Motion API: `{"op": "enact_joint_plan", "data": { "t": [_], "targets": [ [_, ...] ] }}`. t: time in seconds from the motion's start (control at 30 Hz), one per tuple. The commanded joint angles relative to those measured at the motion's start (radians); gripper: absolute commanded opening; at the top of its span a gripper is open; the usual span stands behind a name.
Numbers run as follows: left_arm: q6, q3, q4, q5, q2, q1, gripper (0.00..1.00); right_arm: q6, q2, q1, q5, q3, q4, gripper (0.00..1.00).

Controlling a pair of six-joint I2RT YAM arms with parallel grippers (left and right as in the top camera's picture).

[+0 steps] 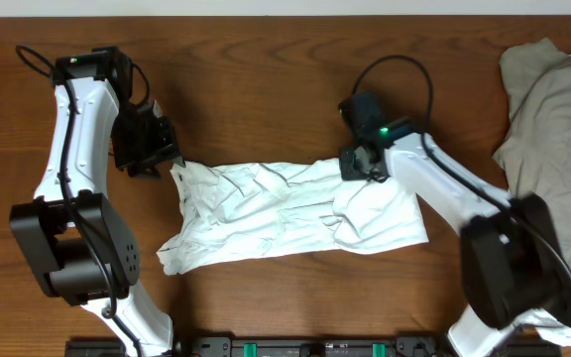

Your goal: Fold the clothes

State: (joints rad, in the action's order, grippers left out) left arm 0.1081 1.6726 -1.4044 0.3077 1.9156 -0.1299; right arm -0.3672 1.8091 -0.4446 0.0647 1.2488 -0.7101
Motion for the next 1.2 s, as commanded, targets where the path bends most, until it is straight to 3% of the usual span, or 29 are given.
{"op": "enact_joint_plan", "data": {
  "t": [0.0,0.43,1.17],
  "targets": [
    [0.002,-0.001,0.001,-0.002,0.002,-0.002,0.52,0.059,-0.066,-0.004,-0.033,0.001,-0.005,0.01],
    [0.002,-0.001,0.000,-0.003,0.002,-0.002,0.51,0.103,-0.068,-0.037,-0.090,0.000,-0.027,0.01],
    [0.002,-0.001,0.000,-0.002,0.002,-0.002,0.51,0.102,-0.068,-0.002,0.025,0.000,-0.095,0.01]
  ]
}}
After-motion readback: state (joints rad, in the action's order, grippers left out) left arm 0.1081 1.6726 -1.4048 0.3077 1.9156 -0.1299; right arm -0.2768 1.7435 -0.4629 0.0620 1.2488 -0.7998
